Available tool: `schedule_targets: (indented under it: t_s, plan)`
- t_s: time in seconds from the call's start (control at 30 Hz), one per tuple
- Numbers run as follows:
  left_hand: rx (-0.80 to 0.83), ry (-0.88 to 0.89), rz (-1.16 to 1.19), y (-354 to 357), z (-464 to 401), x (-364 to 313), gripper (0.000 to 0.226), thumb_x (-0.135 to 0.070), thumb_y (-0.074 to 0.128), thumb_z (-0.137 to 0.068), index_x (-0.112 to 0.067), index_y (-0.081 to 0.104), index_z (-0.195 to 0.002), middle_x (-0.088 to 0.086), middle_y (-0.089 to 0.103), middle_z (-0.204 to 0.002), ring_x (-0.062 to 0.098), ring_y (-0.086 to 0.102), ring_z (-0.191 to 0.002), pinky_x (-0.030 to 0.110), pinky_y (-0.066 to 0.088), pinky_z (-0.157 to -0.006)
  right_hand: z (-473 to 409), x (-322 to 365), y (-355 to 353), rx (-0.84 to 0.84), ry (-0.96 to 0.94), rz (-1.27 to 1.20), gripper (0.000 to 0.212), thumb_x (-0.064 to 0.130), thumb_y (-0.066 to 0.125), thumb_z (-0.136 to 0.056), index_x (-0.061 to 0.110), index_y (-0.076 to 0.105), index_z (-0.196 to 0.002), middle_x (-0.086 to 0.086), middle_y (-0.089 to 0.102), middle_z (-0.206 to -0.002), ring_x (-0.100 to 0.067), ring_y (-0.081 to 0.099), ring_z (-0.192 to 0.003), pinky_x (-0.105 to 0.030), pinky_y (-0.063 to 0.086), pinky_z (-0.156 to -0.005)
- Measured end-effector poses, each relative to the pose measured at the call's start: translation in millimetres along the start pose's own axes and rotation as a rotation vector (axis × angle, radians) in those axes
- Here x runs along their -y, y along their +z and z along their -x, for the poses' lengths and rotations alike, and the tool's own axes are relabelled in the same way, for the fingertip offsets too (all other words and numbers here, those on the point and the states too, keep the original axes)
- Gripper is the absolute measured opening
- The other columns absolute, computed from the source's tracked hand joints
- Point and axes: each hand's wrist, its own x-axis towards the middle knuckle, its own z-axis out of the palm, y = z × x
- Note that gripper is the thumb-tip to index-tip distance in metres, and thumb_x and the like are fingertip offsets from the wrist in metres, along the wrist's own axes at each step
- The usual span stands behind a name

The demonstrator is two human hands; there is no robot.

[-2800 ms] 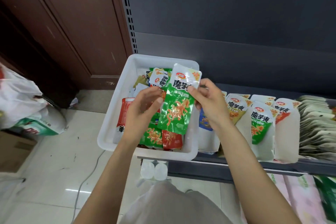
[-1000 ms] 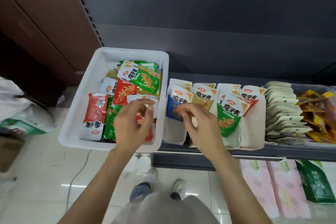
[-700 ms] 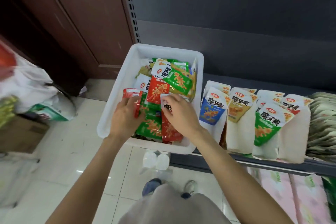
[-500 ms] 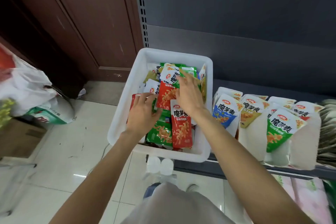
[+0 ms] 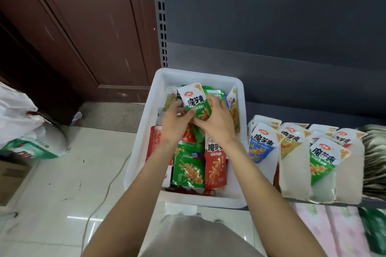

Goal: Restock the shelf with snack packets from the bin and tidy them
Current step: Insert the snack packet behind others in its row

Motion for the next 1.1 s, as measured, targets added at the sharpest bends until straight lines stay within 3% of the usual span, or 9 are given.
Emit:
schedule_targets:
  t_s: [0.07, 0.13, 0.27, 0.37, 0.53, 0.7, 0.83, 0.97, 1.1]
  plan:
    - [0.017, -0.012, 0.227, -10, 8, -4, 0.012, -0.017, 0.065, -0.086, -0.009, 0.067, -0.096, 0.005, 0.069, -0.095, 0.019, 0.066, -0.087, 0.036, 0.054, -0.078, 18, 7, -11, 0.019, 0.012, -0.231, 0.073, 0.035, 0.074, -0.078, 0.021, 0.039, -0.139, 0.003, 0.057, -0.116, -0.014, 0.055, -0.109, -0.028, 0.045, -0.092]
    - [0.071, -0.028, 0.384, -23, 14, -11, 0.007, -0.013, 0.064, -0.087, -0.008, 0.067, -0.090, 0.005, 0.069, -0.088, 0.014, 0.066, -0.074, 0.027, 0.052, -0.067, 34, 12, -30, 0.036, 0.063, -0.515, 0.059, 0.024, 0.071, -0.083, 0.021, 0.043, -0.135, 0.010, 0.062, -0.096, -0.006, 0.061, -0.093, -0.025, 0.048, -0.085]
    - [0.188, 0.043, 0.246, -38, 27, -25, 0.013, -0.016, 0.068, -0.083, -0.012, 0.072, -0.095, 0.006, 0.071, -0.095, 0.016, 0.066, -0.082, 0.025, 0.053, -0.073, 55, 6, -60, 0.033, 0.121, -0.805, 0.063, 0.031, 0.069, -0.078, 0.025, 0.041, -0.133, 0.005, 0.066, -0.104, -0.006, 0.066, -0.092, -0.035, 0.055, -0.085]
    - [0.343, 0.118, 0.083, -29, 45, -41, 0.022, -0.017, 0.073, -0.074, -0.016, 0.071, -0.097, -0.003, 0.073, -0.091, 0.010, 0.067, -0.082, 0.020, 0.052, -0.078, 71, -2, -82, -0.007, 0.077, -0.735, 0.064, 0.024, 0.074, -0.076, 0.034, 0.040, -0.130, 0.007, 0.065, -0.107, -0.005, 0.066, -0.088, -0.029, 0.056, -0.076]
    - [0.549, 0.362, -0.154, 19, 86, -60, 0.026, -0.019, 0.076, -0.075, -0.041, 0.065, -0.082, -0.028, 0.067, -0.074, -0.006, 0.062, -0.069, 0.012, 0.048, -0.068, 117, -42, -130, -0.027, 0.048, -0.583, 0.024, 0.012, 0.072, -0.080, 0.025, 0.063, -0.098, 0.008, 0.070, -0.084, -0.004, 0.062, -0.060, -0.024, 0.049, -0.049]
    - [0.518, 0.543, -0.137, 82, 119, -62, 0.023, -0.014, 0.069, -0.083, -0.027, 0.067, -0.103, -0.015, 0.067, -0.087, -0.001, 0.062, -0.085, 0.013, 0.048, -0.077, 179, -91, -193, -0.419, 0.127, -0.562, 0.019, 0.008, 0.067, -0.084, 0.025, 0.060, -0.087, 0.017, 0.068, -0.077, 0.000, 0.062, -0.062, -0.014, 0.050, -0.053]
    - [0.522, 0.679, -0.324, 133, 131, -50, 0.026, -0.015, 0.067, -0.084, -0.022, 0.065, -0.109, -0.012, 0.066, -0.099, -0.002, 0.059, -0.092, 0.011, 0.046, -0.082, 210, -135, -237, -0.631, 0.148, -0.269, 0.020, 0.009, 0.065, -0.086, 0.026, 0.056, -0.087, 0.024, 0.064, -0.071, 0.008, 0.058, -0.063, -0.005, 0.043, -0.059]
    - [0.578, 0.599, -0.434, 186, 143, -37, 0.047, -0.024, 0.065, -0.086, -0.018, 0.051, -0.130, -0.003, 0.061, -0.113, 0.003, 0.059, -0.090, 0.027, 0.052, -0.082, 197, -180, -244, -0.534, 0.105, 0.117, 0.016, 0.019, 0.068, -0.086, 0.013, 0.060, -0.099, -0.001, 0.062, -0.070, -0.016, 0.056, -0.064, -0.031, 0.045, -0.060]
    - [0.576, 0.491, -0.597, 227, 145, -22, 0.077, -0.036, 0.064, -0.086, -0.012, 0.023, -0.146, 0.003, 0.043, -0.133, 0.013, 0.060, -0.098, 0.026, 0.046, -0.089, 162, -206, -217, -0.297, 0.068, 0.305, 0.030, 0.021, 0.068, -0.086, 0.018, 0.064, -0.116, -0.012, 0.071, -0.081, -0.031, 0.066, -0.071, -0.035, 0.050, -0.065]
